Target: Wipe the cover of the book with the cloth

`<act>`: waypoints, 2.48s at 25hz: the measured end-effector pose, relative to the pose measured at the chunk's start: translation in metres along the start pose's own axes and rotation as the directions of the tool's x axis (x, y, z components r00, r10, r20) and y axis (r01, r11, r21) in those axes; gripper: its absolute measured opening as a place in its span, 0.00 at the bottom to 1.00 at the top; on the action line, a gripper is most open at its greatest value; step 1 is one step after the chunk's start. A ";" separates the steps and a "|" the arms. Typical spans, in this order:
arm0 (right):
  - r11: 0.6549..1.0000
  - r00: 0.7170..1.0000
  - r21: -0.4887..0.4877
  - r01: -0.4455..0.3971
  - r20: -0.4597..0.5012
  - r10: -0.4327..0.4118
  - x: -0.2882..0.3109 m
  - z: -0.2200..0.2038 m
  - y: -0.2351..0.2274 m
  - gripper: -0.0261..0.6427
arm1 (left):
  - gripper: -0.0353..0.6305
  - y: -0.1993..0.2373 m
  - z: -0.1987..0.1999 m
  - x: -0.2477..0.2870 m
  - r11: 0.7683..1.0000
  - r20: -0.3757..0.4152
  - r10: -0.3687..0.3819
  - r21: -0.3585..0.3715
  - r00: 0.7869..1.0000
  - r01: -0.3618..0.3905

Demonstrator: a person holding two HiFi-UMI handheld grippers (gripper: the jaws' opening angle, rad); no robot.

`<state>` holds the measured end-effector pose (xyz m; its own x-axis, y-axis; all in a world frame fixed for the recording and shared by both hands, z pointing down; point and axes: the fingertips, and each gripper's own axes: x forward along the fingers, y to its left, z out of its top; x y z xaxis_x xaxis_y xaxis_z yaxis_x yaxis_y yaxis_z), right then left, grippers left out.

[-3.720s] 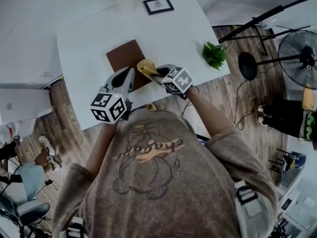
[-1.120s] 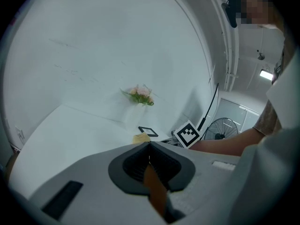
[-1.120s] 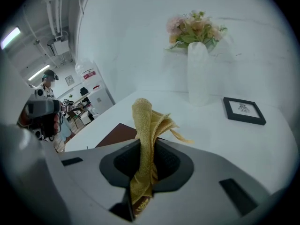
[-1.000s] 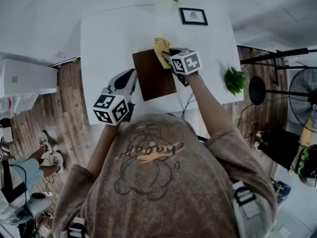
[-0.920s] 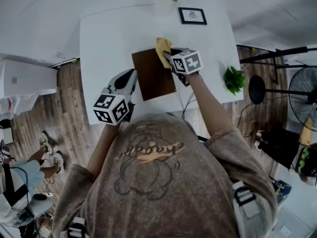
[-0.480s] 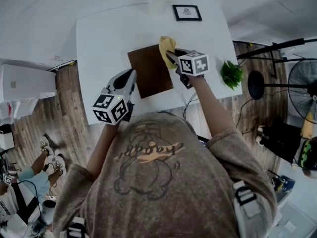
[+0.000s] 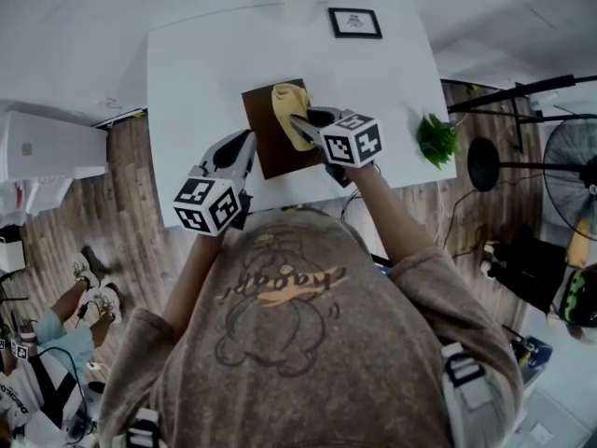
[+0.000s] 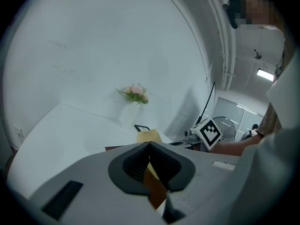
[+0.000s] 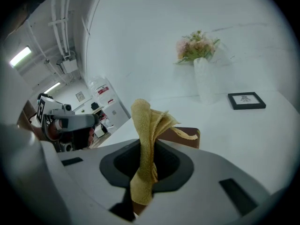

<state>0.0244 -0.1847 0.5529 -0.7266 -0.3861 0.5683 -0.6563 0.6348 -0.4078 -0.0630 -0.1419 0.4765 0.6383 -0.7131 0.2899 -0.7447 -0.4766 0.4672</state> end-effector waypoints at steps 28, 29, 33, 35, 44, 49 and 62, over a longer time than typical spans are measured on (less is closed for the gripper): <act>0.979 0.968 -0.140 -0.150 -0.220 0.117 0.048 -0.068 0.061 0.13 | 0.06 0.007 -0.002 -0.024 0.996 0.047 0.086 -0.041 0.995 -0.084; 0.979 0.970 -0.143 -0.143 -0.218 0.109 0.048 -0.066 0.058 0.13 | 0.06 0.006 -0.002 -0.023 0.996 0.047 0.083 -0.041 0.995 -0.082; 0.984 0.975 -0.147 -0.104 -0.210 0.072 0.045 -0.059 0.040 0.13 | 0.06 0.005 -0.002 -0.021 0.996 0.048 0.078 -0.043 0.996 -0.076; 0.986 0.978 -0.144 -0.083 -0.203 0.053 0.042 -0.056 0.030 0.13 | 0.06 0.005 -0.002 -0.019 0.996 0.049 0.077 -0.044 0.996 -0.075; 0.996 0.988 -0.084 0.019 -0.151 -0.032 0.015 -0.051 -0.021 0.13 | 0.06 0.004 -0.001 -0.009 0.997 0.041 0.062 -0.046 0.997 -0.060; 0.996 0.987 -0.053 0.074 -0.139 -0.081 -0.003 -0.054 -0.044 0.13 | 0.06 0.002 -0.003 -0.006 0.998 0.033 0.054 -0.045 0.998 -0.053; 1.000 0.996 0.028 -0.001 -0.090 0.004 -0.027 -0.050 -0.009 0.13 | 0.06 -0.005 -0.007 -0.007 0.997 0.025 0.057 -0.044 0.998 -0.056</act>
<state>0.0605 -0.1470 0.5766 -0.7079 -0.3218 0.6288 -0.6608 0.6162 -0.4286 -0.0625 -0.1311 0.4779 0.5894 -0.7520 0.2950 -0.7702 -0.4129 0.4861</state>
